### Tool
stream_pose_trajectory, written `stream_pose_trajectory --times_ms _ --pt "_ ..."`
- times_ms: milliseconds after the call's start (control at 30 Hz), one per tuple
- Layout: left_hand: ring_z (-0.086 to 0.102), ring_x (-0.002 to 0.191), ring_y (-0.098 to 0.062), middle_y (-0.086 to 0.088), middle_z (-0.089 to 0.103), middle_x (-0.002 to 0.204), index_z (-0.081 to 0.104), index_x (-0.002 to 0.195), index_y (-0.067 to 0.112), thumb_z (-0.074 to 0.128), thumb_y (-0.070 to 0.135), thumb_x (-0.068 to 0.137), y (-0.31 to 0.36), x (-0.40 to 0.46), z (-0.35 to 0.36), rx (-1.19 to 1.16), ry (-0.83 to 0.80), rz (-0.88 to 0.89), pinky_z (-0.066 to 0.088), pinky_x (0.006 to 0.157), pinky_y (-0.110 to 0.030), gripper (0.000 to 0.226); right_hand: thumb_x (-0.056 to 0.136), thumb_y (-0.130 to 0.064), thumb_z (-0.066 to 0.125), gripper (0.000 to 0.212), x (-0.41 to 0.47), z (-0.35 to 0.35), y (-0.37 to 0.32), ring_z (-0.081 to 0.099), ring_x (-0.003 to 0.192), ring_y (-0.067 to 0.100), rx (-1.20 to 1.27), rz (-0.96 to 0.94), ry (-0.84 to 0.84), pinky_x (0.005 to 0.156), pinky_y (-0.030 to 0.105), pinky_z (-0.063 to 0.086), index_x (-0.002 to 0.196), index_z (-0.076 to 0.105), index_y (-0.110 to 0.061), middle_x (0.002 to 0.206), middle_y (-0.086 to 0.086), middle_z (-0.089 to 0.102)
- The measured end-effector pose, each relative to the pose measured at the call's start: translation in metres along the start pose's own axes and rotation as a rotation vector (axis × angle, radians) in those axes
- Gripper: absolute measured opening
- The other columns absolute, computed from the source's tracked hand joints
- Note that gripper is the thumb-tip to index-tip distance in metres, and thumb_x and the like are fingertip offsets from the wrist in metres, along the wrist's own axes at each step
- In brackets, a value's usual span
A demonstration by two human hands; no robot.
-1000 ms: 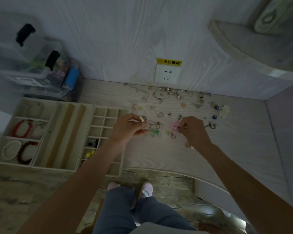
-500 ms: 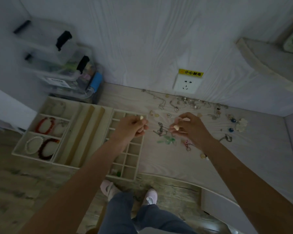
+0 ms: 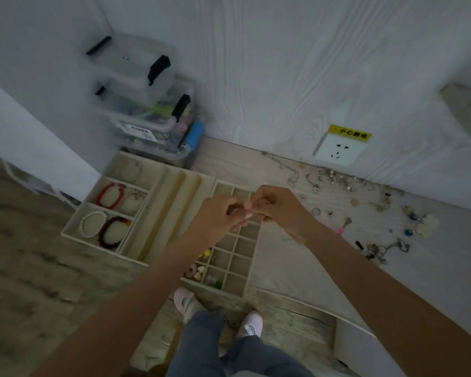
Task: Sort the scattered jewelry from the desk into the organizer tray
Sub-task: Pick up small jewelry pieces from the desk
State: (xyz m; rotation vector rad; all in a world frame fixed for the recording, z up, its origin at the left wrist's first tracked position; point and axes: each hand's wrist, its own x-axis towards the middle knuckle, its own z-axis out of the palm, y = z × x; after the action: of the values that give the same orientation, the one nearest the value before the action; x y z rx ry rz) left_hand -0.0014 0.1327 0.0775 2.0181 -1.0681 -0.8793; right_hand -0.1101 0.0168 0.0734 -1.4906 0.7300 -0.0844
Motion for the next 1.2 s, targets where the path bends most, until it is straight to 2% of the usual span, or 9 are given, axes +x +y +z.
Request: stream_pose_trajectory --times_ms 200,300,400,567,700,833,933,1067,1200 --pt "0.066 0.064 -0.013 0.0 0.069 0.068 0.058 0.097 0.006 0.066 0.013 0.086 -0.017 -0.001 -0.014 -0.347 0.083 -0.16 0.051 0.058 -0.02 0.015 0.094 -0.023 0.055 0.032 0.013 0.024 -0.002 0.042 0.049 0.012 -0.037 0.088 0.042 0.044 0.017 0.036 0.066 0.054 -0.009 0.056 0.004 0.048" --pt "0.065 0.059 -0.007 -0.002 0.067 0.063 0.062 0.092 0.001 0.064 0.007 0.087 -0.021 -0.002 -0.02 -0.411 0.095 -0.161 0.048 0.056 -0.015 0.009 0.093 -0.019 0.056 0.024 0.017 0.03 0.0 0.049 0.045 0.009 0.003 0.116 0.039 0.042 0.014 0.039 0.078 0.058 0.0 0.045 -0.004 0.055" --pt "0.062 0.054 0.001 -0.005 0.065 0.068 0.065 0.098 -0.002 0.057 -0.001 0.089 -0.024 -0.004 -0.023 -0.401 0.053 -0.139 0.045 0.054 -0.009 0.011 0.088 -0.012 0.064 0.014 0.019 0.031 0.0 0.053 0.039 0.003 0.073 0.13 0.055 0.04 0.015 0.041 0.086 0.052 -0.004 0.047 -0.002 0.059" --pt "0.07 0.066 -0.011 -0.014 0.068 0.078 0.065 0.092 0.001 0.064 0.001 0.085 -0.035 -0.005 -0.03 -0.456 0.054 -0.184 0.055 0.064 -0.018 0.007 0.09 -0.009 0.061 0.013 0.023 0.039 0.006 0.052 0.043 0.003 0.046 0.068 0.033 0.045 0.014 0.042 0.093 0.066 0.003 0.057 0.004 0.061" --pt "0.069 0.079 -0.029 -0.021 0.07 0.083 0.065 0.091 0.001 0.073 0.01 0.078 -0.047 -0.002 -0.033 -0.293 0.117 -0.241 0.056 0.081 -0.042 0.018 0.094 -0.006 0.052 0.023 0.026 0.05 0.015 0.056 0.053 0.003 0.153 0.171 0.048 0.05 0.01 0.045 0.107 0.062 0.01 0.071 0.008 0.06" --pt "0.06 0.077 -0.01 -0.003 0.067 0.086 0.07 0.097 0.006 0.068 0.014 0.084 -0.061 0.0 -0.035 0.009 0.151 -0.154 0.047 0.067 -0.013 0.015 0.089 0.009 0.053 0.018 0.03 0.057 0.022 0.052 0.046 0.005 0.091 0.18 -0.014 0.045 0.012 0.04 0.104 0.062 0.014 0.065 0.011 0.056" --pt "0.061 0.083 -0.013 -0.001 0.067 0.091 0.07 0.096 0.009 0.065 0.015 0.087 -0.073 0.005 -0.033 0.139 0.162 -0.125 0.043 0.073 -0.016 0.012 0.085 0.007 0.061 0.015 0.042 0.064 0.028 0.053 0.04 0.001 -0.088 0.142 0.061 0.043 0.011 0.038 0.098 0.065 0.012 0.06 0.008 0.058" --pt "0.061 0.073 -0.009 0.001 0.066 0.082 0.063 0.093 0.013 0.065 0.013 0.086 -0.079 0.01 -0.03 0.148 0.158 -0.142 0.044 0.063 -0.015 0.007 0.084 -0.002 0.065 0.012 0.051 0.068 0.036 0.055 0.041 -0.007 -0.314 0.02 0.1 0.048 0.007 0.043 0.093 0.066 0.007 0.069 0.012 0.066" --pt "0.062 0.078 -0.012 -0.002 0.067 0.086 0.065 0.087 0.012 0.067 0.012 0.085 -0.079 0.016 -0.032 0.156 0.127 -0.143 0.048 0.071 -0.022 0.003 0.082 -0.005 0.068 0.012 0.051 0.072 0.038 0.059 0.052 -0.001 -0.44 -0.028 0.129 0.06 0.019 0.047 0.089 0.068 0.004 0.076 0.018 0.067"
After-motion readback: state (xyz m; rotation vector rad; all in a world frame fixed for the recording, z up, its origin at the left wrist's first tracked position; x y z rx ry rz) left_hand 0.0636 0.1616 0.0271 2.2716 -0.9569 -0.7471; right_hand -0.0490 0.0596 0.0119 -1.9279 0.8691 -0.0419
